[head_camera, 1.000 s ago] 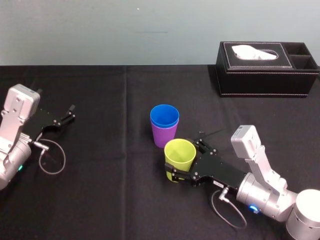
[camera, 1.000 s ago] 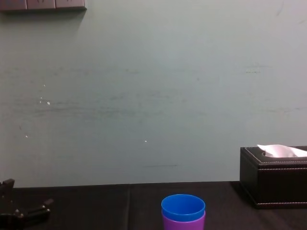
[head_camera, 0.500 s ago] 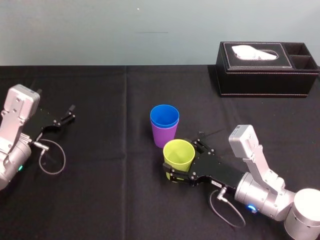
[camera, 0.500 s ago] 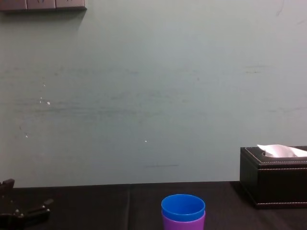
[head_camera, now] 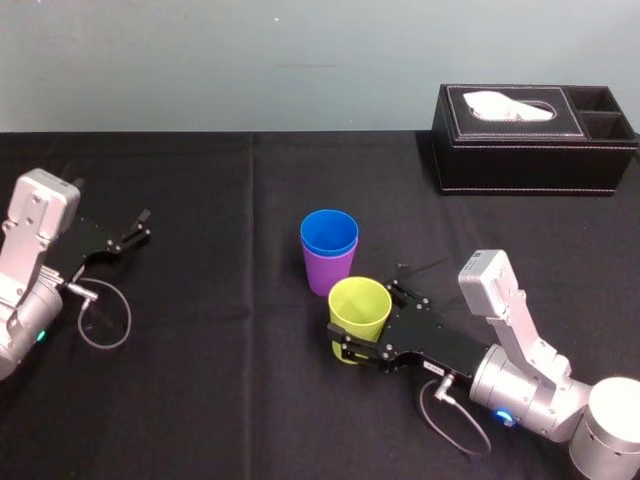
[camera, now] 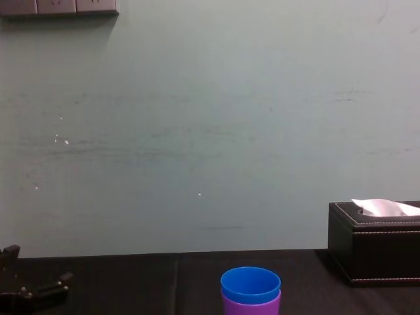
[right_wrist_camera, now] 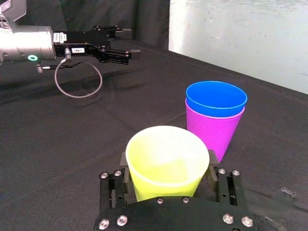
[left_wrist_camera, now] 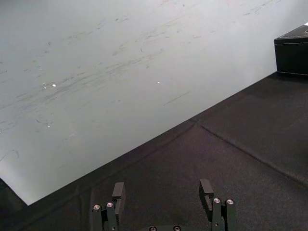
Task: Stack the three plastic cups sequentially using one hand.
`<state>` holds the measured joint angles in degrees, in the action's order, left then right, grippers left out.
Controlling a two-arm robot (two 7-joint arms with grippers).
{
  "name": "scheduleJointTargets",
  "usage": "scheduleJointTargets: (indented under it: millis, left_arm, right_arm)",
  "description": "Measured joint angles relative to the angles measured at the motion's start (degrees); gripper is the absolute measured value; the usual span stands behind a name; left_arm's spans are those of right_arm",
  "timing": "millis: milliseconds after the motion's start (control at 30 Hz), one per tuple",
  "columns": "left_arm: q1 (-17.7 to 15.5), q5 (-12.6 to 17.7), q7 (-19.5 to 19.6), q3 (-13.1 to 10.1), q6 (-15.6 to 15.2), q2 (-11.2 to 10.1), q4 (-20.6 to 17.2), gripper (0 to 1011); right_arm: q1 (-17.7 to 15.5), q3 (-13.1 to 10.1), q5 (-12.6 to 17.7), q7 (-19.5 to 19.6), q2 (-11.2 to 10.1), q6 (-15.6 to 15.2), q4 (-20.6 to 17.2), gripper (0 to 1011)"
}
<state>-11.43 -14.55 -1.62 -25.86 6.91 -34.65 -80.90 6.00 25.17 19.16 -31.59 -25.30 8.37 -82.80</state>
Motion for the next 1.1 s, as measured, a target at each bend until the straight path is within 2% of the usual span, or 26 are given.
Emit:
scheduleJointTargets:
  millis: [167, 267, 700, 867, 1100]
  left_arm:
    - [0.0, 0.0, 0.0, 0.0, 0.0, 0.0, 0.0, 1011]
    - [0.0, 0.0, 0.0, 0.0, 0.0, 0.0, 0.0, 1011]
    - [0.0, 0.0, 0.0, 0.0, 0.0, 0.0, 0.0, 1012]
    - [0.0, 0.0, 0.0, 0.0, 0.0, 0.0, 0.0, 1011]
    - [0.0, 0.0, 0.0, 0.0, 0.0, 0.0, 0.0, 1011]
  right_arm:
    - [-0.01, -0.03, 0.0, -0.01, -0.02, 0.01, -0.02, 784]
    - [-0.05, -0.04, -0.01, 0.0, -0.06, 0.01, -0.15, 763]
    - [0.21, -1.46, 0.0, 0.71, -2.55, -2.98, -6.12, 741]
    - [1.82, -2.26, 1.3, 0.46, -3.31, -5.1, -7.77, 742]
    - [5.51, -1.85, 1.39, -0.02, -3.64, -7.0, -8.21, 741]
